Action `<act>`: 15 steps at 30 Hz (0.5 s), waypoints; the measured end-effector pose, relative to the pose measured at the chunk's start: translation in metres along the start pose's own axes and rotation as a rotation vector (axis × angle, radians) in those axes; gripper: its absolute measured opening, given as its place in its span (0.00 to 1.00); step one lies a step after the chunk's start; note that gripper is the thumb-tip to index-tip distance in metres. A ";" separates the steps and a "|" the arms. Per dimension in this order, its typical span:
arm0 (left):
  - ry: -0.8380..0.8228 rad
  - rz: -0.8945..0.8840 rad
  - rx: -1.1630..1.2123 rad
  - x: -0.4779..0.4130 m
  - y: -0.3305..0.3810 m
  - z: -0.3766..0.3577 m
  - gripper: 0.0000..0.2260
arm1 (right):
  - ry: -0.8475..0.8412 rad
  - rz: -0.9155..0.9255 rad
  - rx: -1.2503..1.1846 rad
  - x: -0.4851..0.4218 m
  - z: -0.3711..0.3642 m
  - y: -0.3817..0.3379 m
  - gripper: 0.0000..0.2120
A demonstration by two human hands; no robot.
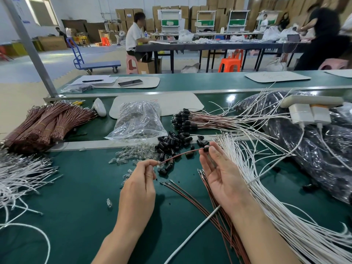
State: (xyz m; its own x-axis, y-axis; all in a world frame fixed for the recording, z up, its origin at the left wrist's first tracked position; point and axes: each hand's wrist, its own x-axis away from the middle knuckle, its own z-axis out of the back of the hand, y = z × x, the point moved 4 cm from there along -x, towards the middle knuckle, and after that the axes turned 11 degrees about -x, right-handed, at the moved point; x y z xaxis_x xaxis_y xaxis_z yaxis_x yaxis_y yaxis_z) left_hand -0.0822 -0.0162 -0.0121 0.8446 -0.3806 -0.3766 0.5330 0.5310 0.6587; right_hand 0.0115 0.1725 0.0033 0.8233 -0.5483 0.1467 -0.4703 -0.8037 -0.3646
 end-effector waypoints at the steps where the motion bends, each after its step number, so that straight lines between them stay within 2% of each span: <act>1: -0.005 -0.001 -0.010 0.000 0.000 0.000 0.09 | -0.009 -0.006 0.009 0.000 -0.001 0.001 0.14; 8: -0.037 -0.014 0.032 -0.002 -0.003 -0.004 0.10 | -0.038 -0.023 0.088 0.002 -0.004 0.004 0.15; 15: -0.020 -0.032 0.090 -0.001 -0.004 -0.003 0.09 | -0.037 0.000 0.105 0.002 -0.004 0.001 0.09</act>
State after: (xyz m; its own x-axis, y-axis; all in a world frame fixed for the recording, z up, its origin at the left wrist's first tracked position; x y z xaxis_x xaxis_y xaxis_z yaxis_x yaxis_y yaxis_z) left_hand -0.0851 -0.0155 -0.0164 0.8255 -0.4119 -0.3858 0.5522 0.4483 0.7029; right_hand 0.0114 0.1692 0.0070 0.8354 -0.5380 0.1130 -0.4363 -0.7739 -0.4591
